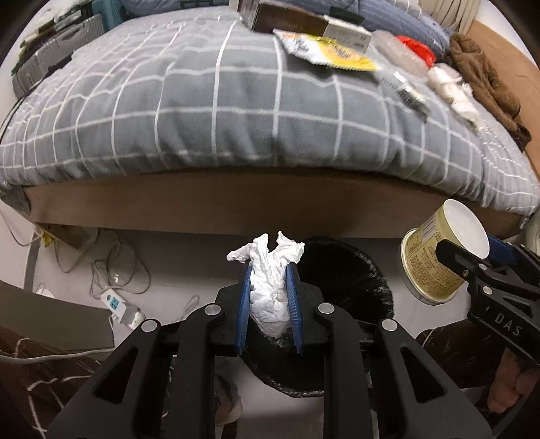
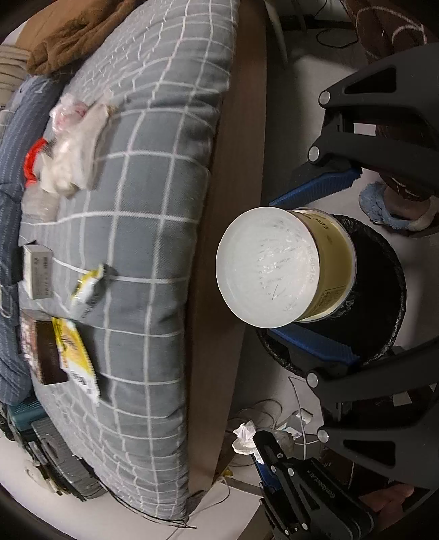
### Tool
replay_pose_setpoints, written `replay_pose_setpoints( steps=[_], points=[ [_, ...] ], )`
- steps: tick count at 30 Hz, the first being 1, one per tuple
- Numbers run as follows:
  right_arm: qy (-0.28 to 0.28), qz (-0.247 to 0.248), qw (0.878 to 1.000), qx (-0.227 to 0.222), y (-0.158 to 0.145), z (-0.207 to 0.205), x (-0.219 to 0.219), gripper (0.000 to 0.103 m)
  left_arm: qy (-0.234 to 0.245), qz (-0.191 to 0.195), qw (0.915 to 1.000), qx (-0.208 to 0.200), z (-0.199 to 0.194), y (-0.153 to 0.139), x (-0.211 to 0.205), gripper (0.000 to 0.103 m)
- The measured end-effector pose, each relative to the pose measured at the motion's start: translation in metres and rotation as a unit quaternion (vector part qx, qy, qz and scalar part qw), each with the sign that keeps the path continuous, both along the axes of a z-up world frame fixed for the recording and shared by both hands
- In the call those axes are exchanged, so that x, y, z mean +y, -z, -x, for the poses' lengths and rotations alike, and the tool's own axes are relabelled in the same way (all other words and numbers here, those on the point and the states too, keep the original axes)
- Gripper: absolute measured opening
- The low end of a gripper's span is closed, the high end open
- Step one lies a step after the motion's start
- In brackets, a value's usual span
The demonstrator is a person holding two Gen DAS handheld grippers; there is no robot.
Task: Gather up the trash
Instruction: 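Carry the tissue and cup with both tools over the black trash bin, then open the right tool to drop the cup while the left tool drops the tissue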
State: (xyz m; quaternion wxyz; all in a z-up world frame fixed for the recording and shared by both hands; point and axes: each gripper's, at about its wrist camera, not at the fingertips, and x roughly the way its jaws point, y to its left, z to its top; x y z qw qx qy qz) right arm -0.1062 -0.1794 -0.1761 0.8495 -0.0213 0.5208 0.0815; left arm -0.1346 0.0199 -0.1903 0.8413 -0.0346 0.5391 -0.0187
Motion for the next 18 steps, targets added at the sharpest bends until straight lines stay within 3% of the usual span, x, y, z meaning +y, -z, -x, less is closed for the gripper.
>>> replay_pose_setpoints(
  steps=[11, 18],
  points=[
    [-0.023, 0.002, 0.997, 0.072, 0.053, -0.006, 0.024, 0.067, -0.023, -0.019, 0.9992, 0.027, -0.001, 0.035, 0.023, 0.02],
    [-0.037, -0.003, 0.996, 0.085, 0.06, -0.008, 0.043, 0.067, -0.043, -0.024, 0.9979, 0.042, 0.005, 0.051, 0.044, 0.02]
  ],
)
